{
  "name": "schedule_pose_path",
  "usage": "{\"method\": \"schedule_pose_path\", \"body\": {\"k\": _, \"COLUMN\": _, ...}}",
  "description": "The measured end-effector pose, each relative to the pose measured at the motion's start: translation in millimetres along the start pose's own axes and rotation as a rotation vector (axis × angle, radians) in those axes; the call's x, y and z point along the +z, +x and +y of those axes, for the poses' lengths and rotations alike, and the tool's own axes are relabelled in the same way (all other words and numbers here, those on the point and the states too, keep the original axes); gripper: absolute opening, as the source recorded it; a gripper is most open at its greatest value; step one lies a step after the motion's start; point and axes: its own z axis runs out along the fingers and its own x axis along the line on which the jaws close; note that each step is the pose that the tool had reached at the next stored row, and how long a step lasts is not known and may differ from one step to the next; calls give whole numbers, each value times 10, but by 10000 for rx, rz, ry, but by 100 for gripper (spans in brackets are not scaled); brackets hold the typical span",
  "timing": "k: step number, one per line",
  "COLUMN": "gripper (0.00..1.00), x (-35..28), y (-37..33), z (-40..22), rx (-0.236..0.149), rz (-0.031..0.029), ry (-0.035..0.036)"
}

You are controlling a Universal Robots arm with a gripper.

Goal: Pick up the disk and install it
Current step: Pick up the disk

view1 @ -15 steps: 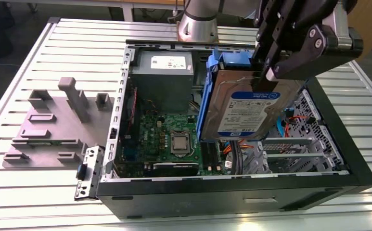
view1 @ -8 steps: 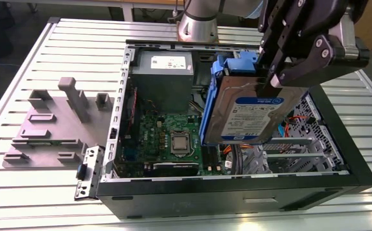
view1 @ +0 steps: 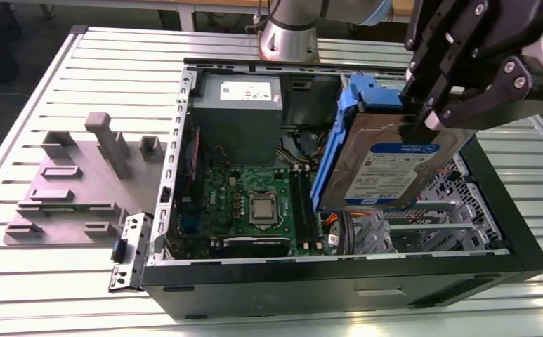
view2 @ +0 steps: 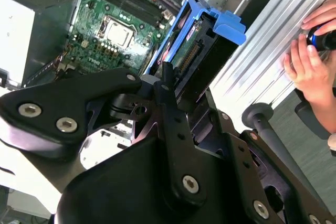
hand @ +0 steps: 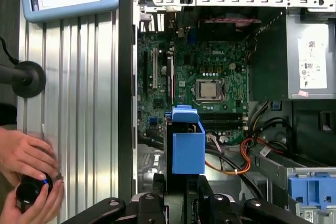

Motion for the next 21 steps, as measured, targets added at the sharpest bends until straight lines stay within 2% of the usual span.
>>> {"method": "schedule_pose_path", "body": {"k": 9, "gripper": 35, "x": -4, "y": -4, "z": -218, "rx": -1, "rz": 1, "ry": -4}}
{"method": "schedule_pose_path", "body": {"k": 21, "gripper": 35, "x": -18, "y": -13, "z": -607, "rx": 0, "rz": 1, "ry": -30}}
